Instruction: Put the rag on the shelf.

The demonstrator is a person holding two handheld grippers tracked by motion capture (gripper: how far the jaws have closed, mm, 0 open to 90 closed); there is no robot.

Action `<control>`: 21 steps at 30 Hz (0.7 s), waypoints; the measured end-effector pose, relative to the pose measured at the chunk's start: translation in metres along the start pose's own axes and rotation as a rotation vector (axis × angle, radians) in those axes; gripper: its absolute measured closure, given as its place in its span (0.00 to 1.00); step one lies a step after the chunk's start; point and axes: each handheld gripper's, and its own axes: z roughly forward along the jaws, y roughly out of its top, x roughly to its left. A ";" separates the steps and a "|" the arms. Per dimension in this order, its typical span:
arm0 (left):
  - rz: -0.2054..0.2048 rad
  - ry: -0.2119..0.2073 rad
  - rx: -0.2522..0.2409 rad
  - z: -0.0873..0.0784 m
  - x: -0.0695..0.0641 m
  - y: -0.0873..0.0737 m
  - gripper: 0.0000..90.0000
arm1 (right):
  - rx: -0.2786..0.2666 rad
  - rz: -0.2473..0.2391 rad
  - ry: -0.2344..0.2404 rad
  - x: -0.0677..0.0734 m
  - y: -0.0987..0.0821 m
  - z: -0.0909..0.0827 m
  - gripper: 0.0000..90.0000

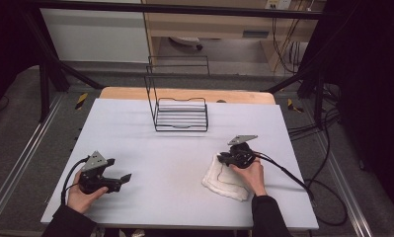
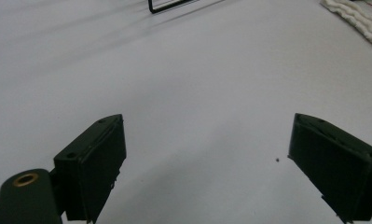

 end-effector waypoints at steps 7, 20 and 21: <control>-0.002 0.002 -0.002 0.000 0.001 0.000 0.12 | -0.040 -0.069 0.034 0.015 0.012 0.002 0.92; -0.002 0.003 -0.007 -0.001 -0.002 0.004 0.12 | -0.031 -0.256 0.150 0.064 0.035 0.037 0.81; -0.011 0.001 -0.013 0.000 -0.003 0.006 0.12 | -0.060 -0.238 0.141 0.062 0.036 0.033 0.76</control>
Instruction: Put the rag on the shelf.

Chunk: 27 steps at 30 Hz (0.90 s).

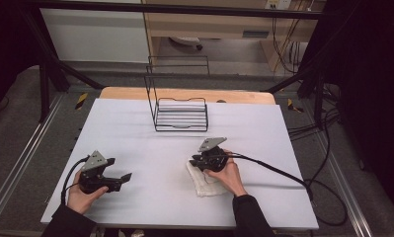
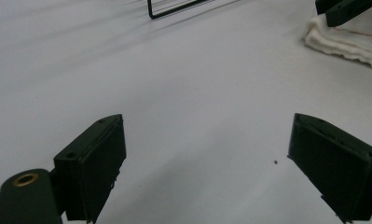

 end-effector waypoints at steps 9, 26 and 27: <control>-0.023 -0.011 0.035 0.027 -0.024 0.035 0.17 | -0.149 0.207 -0.203 -0.012 -0.017 -0.076 0.26; 0.098 -0.134 0.176 0.136 -0.096 0.099 0.51 | -0.031 0.388 -0.278 0.005 -0.093 -0.106 0.40; 0.092 -0.142 0.181 0.141 -0.098 0.099 0.53 | -0.025 0.386 -0.281 0.006 -0.094 -0.105 0.43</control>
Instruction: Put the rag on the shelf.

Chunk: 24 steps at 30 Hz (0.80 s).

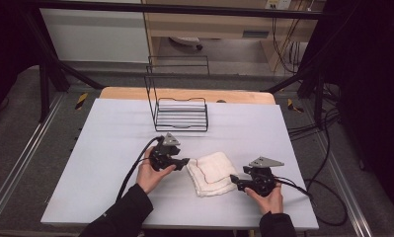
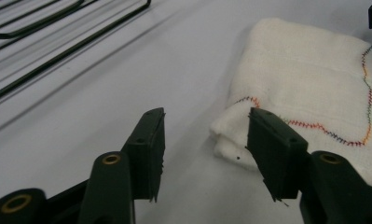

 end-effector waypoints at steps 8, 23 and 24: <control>0.030 -0.089 0.055 0.023 -0.002 -0.003 0.74 | 0.060 0.002 0.014 0.005 -0.005 0.007 0.60; -0.030 -0.130 0.095 -0.003 -0.004 -0.016 0.94 | 0.080 0.057 0.098 0.002 0.008 0.015 0.90; -0.035 -0.127 0.094 -0.008 -0.005 -0.018 0.94 | 0.073 0.043 0.098 0.003 0.011 0.017 0.90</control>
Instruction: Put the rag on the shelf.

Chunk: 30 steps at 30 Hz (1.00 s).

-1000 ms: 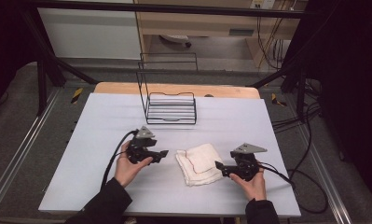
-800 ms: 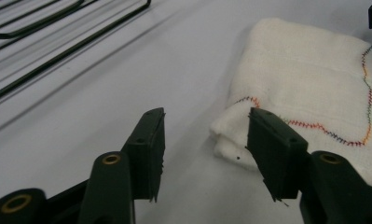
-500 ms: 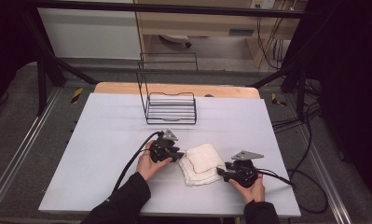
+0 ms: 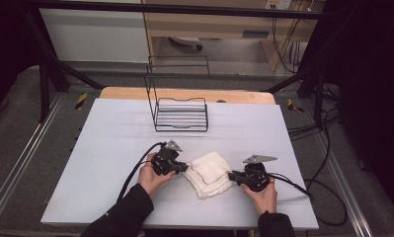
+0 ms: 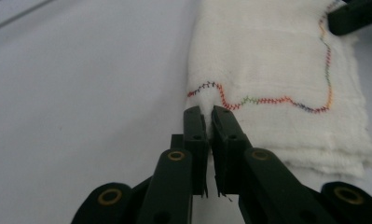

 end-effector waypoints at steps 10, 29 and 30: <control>-0.034 0.050 -0.027 -0.024 -0.028 -0.037 0.92 | -0.001 -0.129 0.033 0.004 0.023 0.027 0.88; -0.014 0.104 -0.088 -0.012 -0.004 0.016 0.32 | -0.097 -0.115 -0.018 -0.003 0.007 0.003 0.22; -0.019 0.107 -0.079 -0.009 -0.002 0.019 0.29 | -0.094 -0.118 -0.023 -0.004 0.006 0.002 0.20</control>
